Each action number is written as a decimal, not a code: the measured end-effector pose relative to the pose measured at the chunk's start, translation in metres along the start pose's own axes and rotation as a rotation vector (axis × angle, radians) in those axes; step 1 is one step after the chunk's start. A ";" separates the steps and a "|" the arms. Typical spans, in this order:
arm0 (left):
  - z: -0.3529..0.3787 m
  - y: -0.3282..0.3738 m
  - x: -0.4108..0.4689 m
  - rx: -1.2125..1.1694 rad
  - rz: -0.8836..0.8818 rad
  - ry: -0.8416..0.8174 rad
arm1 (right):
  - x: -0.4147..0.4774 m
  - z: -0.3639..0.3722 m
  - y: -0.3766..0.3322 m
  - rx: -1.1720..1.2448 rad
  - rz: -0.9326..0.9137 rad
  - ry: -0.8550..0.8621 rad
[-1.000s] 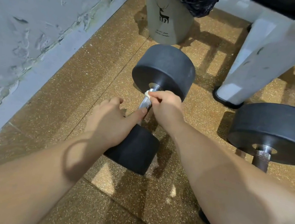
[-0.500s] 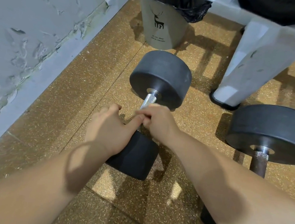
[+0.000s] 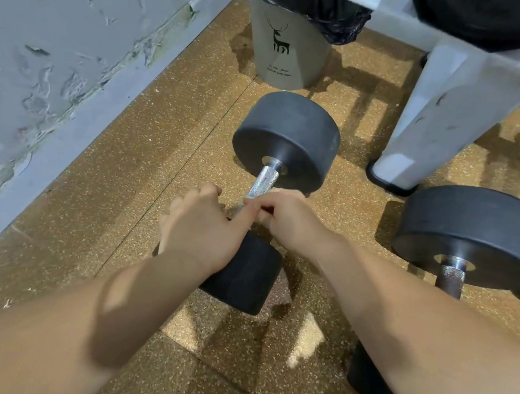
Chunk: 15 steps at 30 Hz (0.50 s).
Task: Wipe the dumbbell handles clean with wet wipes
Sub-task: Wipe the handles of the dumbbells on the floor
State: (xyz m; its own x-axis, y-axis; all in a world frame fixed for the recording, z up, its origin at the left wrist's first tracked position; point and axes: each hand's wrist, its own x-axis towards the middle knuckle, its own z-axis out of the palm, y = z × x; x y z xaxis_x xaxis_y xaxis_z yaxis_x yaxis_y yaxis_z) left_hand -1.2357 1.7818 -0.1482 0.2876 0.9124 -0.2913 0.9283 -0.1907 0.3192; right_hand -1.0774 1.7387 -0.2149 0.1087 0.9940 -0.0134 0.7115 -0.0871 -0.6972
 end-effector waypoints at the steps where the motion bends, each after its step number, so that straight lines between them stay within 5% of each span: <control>1: 0.001 0.001 -0.002 -0.003 -0.006 0.007 | 0.007 -0.004 0.006 -0.069 -0.036 -0.002; 7: 0.007 0.014 -0.024 -0.138 -0.008 0.006 | 0.023 -0.019 0.018 -0.003 0.311 0.187; 12: -0.002 0.004 -0.018 -0.376 -0.040 0.038 | -0.019 -0.022 0.005 -0.059 0.046 -0.061; 15: -0.002 -0.007 -0.014 -0.334 -0.082 -0.079 | -0.016 -0.033 0.017 -0.070 0.134 0.057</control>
State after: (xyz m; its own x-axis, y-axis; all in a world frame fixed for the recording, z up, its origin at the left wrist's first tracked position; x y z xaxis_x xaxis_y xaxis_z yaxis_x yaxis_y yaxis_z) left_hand -1.2467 1.7710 -0.1446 0.2444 0.8866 -0.3927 0.8246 0.0230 0.5653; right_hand -1.0442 1.7195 -0.2034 0.2439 0.9679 -0.0610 0.7342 -0.2254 -0.6405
